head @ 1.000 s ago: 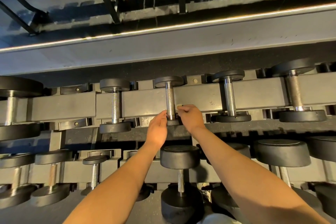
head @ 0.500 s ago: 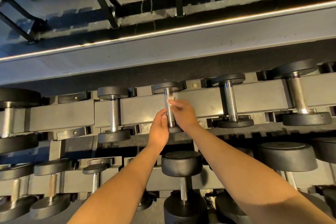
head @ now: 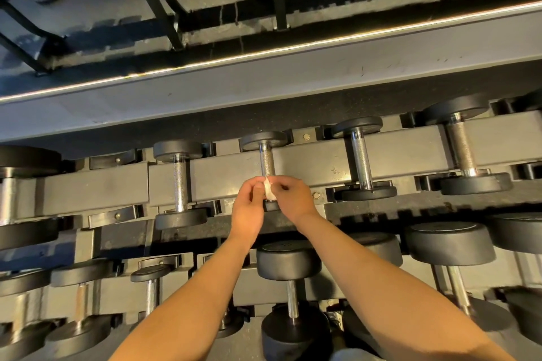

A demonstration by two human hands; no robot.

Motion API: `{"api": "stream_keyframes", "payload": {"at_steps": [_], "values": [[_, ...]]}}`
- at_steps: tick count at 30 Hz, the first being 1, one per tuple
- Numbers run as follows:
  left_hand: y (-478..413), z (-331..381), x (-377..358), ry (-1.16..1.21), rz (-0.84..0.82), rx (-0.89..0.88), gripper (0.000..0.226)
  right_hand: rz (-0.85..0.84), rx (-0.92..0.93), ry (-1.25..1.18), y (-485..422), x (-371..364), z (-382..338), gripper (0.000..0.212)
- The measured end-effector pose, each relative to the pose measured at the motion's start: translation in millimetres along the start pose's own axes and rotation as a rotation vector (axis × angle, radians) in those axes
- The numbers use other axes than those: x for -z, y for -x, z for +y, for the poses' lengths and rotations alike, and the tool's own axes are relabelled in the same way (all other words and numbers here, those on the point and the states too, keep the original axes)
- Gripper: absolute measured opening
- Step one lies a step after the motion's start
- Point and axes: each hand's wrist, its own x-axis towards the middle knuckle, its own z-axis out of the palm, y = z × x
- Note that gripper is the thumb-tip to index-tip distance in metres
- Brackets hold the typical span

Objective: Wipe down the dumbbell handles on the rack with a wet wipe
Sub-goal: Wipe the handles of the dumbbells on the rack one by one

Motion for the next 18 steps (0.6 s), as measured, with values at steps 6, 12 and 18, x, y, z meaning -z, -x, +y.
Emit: {"api": "stream_keyframes", "payload": {"at_steps": [6, 12, 18], "values": [[-10.8, 9.9, 9.1, -0.112, -0.005, -0.029, 0.024, -0.004, 0.057, -0.003, -7.5, -15.8, -1.9, 0.028], [-31.0, 13.4, 1.7, -0.124, 0.067, 0.002, 0.025, 0.087, 0.06, -0.064, -16.8, -24.1, -0.1, 0.032], [-72.2, 20.3, -4.6, -0.176, 0.153, -0.155, 0.027, 0.213, 0.086, 0.02, -24.9, -32.2, 13.7, 0.033]]}}
